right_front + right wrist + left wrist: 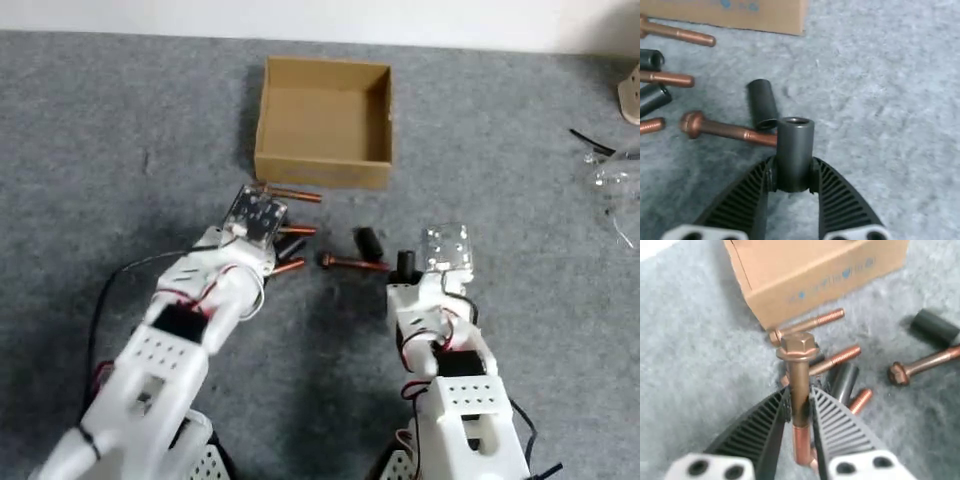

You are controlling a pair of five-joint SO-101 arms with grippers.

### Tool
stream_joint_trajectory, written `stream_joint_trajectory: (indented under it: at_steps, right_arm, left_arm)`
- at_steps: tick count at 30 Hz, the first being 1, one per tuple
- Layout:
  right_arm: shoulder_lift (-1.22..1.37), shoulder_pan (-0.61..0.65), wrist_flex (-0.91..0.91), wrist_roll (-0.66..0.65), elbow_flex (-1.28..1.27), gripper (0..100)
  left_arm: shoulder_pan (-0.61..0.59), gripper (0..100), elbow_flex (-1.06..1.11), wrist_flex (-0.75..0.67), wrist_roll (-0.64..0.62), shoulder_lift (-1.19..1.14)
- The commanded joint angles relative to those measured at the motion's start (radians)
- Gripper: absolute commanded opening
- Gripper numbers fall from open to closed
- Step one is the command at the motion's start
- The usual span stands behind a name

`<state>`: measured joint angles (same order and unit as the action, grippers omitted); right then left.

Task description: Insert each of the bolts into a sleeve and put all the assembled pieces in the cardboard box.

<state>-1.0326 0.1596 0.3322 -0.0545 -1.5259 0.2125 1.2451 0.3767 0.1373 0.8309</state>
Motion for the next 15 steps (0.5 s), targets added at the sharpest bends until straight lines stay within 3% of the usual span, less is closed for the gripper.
stream_joint_trajectory:
  at_steps: [1, 9, 15]
  right_arm:
    - [-0.031, 0.044, -0.033, 0.012, 0.019, 0.4]
    - [-0.378, 0.051, -0.01, 0.011, 0.007, 0.4]
    - [-0.717, 0.096, 0.231, 0.003, -0.002, 0.4]
  left_arm:
    - [-0.019, 1, 0.045, -0.02, -0.009, 0.209]
    - [-0.033, 1, 0.176, -0.017, -0.009, 0.533]
    - [-0.036, 1, 0.193, 0.089, -0.035, 0.75]
